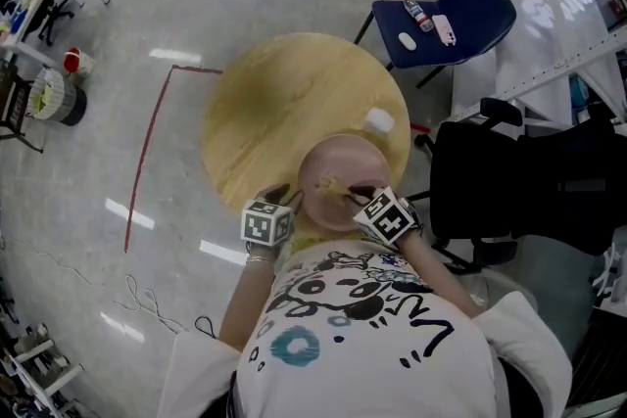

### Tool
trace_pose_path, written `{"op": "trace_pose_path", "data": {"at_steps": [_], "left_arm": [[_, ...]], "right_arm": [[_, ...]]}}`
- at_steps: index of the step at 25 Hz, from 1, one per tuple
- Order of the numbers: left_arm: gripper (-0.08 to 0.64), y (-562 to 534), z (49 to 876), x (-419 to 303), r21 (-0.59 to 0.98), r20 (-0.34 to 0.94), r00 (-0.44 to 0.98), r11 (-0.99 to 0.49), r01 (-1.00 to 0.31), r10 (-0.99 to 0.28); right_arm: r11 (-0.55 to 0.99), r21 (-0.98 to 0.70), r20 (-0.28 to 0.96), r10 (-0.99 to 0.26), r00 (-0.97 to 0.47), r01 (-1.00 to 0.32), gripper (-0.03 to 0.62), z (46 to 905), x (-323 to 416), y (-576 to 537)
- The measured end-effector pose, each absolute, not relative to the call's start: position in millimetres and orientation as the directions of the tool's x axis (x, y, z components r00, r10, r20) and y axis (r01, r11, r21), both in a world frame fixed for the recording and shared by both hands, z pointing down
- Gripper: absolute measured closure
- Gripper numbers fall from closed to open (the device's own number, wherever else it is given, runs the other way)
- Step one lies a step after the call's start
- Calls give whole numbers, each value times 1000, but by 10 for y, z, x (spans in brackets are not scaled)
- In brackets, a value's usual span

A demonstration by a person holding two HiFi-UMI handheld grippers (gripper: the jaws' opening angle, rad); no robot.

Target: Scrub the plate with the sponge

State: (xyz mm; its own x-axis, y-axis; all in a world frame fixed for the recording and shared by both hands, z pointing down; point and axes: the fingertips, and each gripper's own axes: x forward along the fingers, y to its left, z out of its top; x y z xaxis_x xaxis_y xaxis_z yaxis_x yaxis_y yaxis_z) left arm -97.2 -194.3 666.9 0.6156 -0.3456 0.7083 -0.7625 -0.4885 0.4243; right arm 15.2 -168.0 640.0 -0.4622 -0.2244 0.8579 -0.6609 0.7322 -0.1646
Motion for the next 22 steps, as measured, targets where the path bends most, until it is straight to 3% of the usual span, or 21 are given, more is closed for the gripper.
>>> {"op": "trace_pose_path", "data": {"at_steps": [4, 6, 12, 22], "left_arm": [[427, -1913, 6775, -927, 412, 752, 577, -457, -788, -317], [485, -1921, 6776, -910, 410, 763, 562, -435, -802, -319], [522, -2003, 6787, -891, 392, 778, 500, -328, -860, -381], [529, -1991, 6781, -906, 420, 762, 489, -251, -872, -424]], "right_arm": [[783, -164, 854, -191, -483, -600, 511, 6414, 139, -1755], [811, -168, 854, -164, -494, -560, 511, 6426, 20, -1809], [878, -114, 895, -112, -433, -464, 511, 6648, -224, -1990], [805, 12, 912, -252, -323, -593, 542, 6693, 147, -2566]]}}
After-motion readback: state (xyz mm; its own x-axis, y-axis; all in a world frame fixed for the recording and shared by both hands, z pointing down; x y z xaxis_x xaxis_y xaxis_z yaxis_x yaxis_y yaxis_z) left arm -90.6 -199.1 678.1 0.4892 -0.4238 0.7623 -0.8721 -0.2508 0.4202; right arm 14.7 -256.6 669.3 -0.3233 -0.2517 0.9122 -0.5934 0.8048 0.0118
